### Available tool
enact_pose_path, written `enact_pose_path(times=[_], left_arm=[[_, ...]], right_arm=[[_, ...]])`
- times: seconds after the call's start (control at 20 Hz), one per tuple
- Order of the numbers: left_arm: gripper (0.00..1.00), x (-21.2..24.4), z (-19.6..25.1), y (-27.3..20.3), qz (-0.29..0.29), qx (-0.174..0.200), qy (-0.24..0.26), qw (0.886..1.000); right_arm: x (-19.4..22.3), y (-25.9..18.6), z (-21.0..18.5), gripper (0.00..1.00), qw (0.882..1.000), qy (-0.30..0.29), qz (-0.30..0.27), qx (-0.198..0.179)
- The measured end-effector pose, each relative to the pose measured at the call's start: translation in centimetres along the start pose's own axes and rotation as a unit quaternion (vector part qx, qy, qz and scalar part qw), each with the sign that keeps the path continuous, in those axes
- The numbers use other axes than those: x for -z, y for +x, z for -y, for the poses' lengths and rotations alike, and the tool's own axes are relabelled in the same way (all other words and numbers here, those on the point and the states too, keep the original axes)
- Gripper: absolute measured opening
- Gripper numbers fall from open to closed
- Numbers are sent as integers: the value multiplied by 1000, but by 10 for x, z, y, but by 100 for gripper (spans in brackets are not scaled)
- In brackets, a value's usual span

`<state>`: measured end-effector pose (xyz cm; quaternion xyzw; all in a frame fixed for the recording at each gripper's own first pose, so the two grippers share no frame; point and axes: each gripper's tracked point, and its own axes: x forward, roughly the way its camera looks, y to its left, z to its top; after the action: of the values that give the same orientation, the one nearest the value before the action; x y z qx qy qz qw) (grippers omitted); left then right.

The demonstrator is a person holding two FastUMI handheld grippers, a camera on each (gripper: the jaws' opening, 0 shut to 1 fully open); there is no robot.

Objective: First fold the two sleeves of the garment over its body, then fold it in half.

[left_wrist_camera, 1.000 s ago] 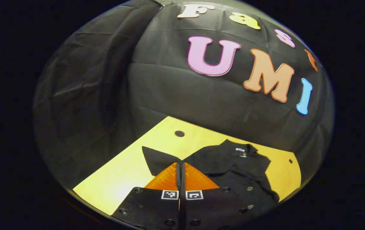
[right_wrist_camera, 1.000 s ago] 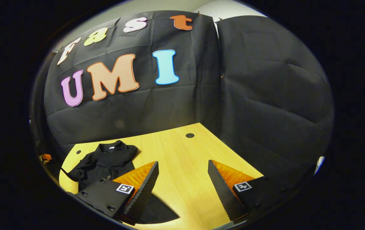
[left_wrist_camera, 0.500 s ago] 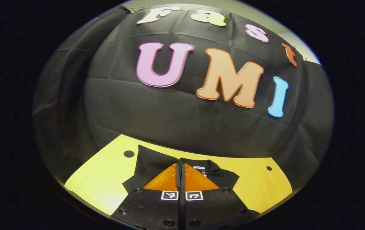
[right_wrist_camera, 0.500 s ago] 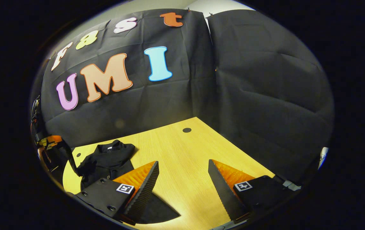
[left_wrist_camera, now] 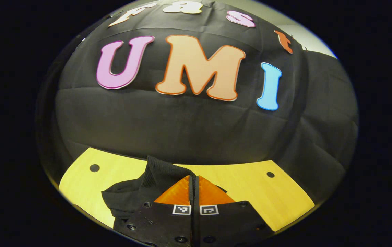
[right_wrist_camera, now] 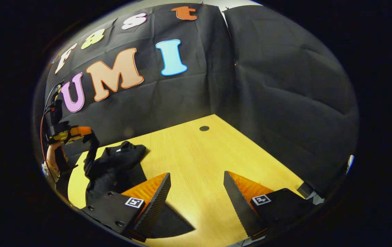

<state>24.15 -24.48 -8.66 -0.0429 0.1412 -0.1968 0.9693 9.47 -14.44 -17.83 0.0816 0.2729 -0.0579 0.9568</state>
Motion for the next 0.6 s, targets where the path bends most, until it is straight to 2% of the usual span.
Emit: enact_pose_path(times=[0.15,0.3,0.35,0.45,0.5,0.55,0.6], left_arm=[[0,14,25,20,-12,16,18,1000],[0,36,30,35,-34,7,26,999],[0,43,31,38,-43,4,23,999],[0,54,37,42,-57,6,14,998],[0,58,38,42,-62,7,9,998],[0,61,40,43,-66,9,5,998],[0,63,43,43,-70,16,0,997]], right_arm=[[11,3,-5,98,1000,-8,-17,-7],[16,4,-8,94,1000,-8,-23,-14],[18,5,-7,98,1000,-7,-25,-15],[21,6,-6,98,999,-6,-29,-14],[24,7,-5,93,999,-6,-31,-14],[26,7,-4,98,999,-7,-33,-13],[28,8,-3,98,999,-7,-34,-13]])
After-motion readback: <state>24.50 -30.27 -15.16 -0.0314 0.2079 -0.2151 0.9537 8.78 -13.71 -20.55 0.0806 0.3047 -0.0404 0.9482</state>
